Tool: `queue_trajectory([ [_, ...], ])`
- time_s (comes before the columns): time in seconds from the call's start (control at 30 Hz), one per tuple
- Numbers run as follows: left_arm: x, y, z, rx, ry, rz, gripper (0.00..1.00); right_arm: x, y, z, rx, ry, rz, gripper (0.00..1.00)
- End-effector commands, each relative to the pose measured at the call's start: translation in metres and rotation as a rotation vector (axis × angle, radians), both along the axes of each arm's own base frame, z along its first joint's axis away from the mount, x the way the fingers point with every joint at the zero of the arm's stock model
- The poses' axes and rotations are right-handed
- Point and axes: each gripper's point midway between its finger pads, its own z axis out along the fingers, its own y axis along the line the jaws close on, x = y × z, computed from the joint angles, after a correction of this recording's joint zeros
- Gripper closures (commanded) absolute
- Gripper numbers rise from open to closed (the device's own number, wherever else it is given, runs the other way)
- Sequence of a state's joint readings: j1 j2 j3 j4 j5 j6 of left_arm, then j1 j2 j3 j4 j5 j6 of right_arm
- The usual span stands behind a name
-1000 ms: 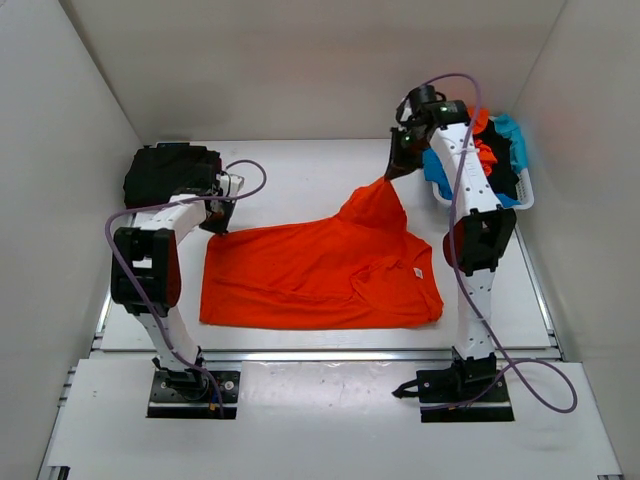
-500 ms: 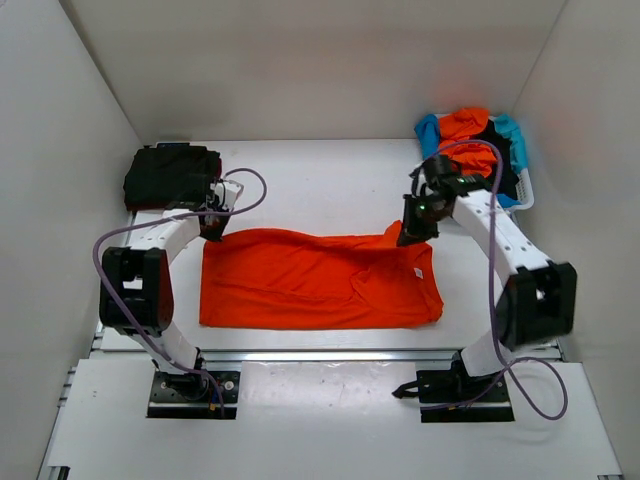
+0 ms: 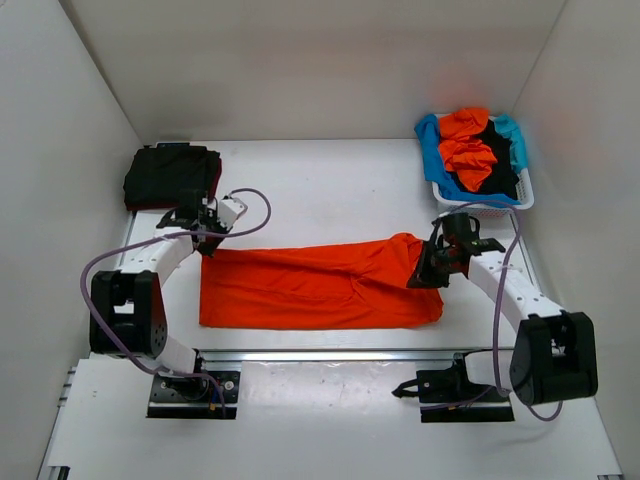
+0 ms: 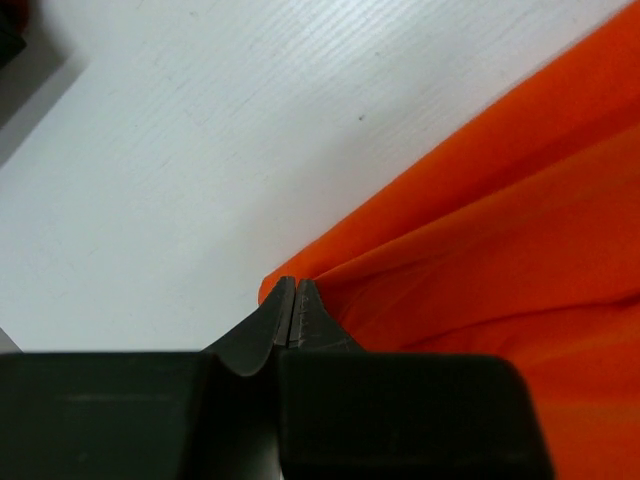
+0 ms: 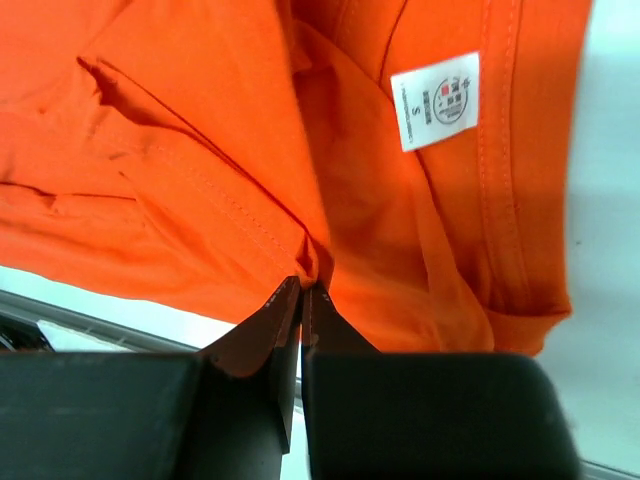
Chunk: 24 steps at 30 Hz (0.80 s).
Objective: Fold and stack the t-shirts
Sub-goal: Fold the other side of the tshirt into a rectangle
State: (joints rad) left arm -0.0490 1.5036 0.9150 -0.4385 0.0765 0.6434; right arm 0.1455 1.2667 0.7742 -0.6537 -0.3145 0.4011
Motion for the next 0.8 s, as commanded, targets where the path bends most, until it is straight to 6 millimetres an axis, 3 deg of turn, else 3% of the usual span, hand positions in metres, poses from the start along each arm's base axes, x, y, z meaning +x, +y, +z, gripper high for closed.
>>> queue_trajectory([
  [0.0,-0.011,-0.012,0.011,-0.015,-0.003,-0.114,1.0,0.013,0.008,0.01,0.058,-0.103,-0.018,1.0],
  [0.2,-0.017,-0.009,0.015,-0.006,-0.005,-0.115,1.0,0.011,0.018,0.0,0.097,-0.115,-0.024,1.0],
  [0.33,-0.041,-0.015,0.006,0.026,0.057,-0.228,1.0,0.011,0.019,-0.002,0.12,-0.123,-0.027,1.0],
  [0.4,-0.043,-0.012,0.004,0.051,0.048,-0.229,1.0,0.008,0.02,-0.004,0.125,-0.109,-0.024,1.0],
  [0.53,-0.027,0.0,0.016,0.021,-0.009,-0.121,1.0,0.007,0.019,-0.003,0.14,-0.122,-0.044,1.0],
  [0.63,-0.024,-0.005,0.028,-0.006,-0.023,-0.141,1.0,0.005,0.018,0.002,0.155,-0.125,-0.055,1.0],
  [0.77,-0.044,-0.004,0.007,0.058,0.037,-0.204,1.0,-0.006,0.019,-0.007,0.166,-0.102,-0.063,1.0],
])
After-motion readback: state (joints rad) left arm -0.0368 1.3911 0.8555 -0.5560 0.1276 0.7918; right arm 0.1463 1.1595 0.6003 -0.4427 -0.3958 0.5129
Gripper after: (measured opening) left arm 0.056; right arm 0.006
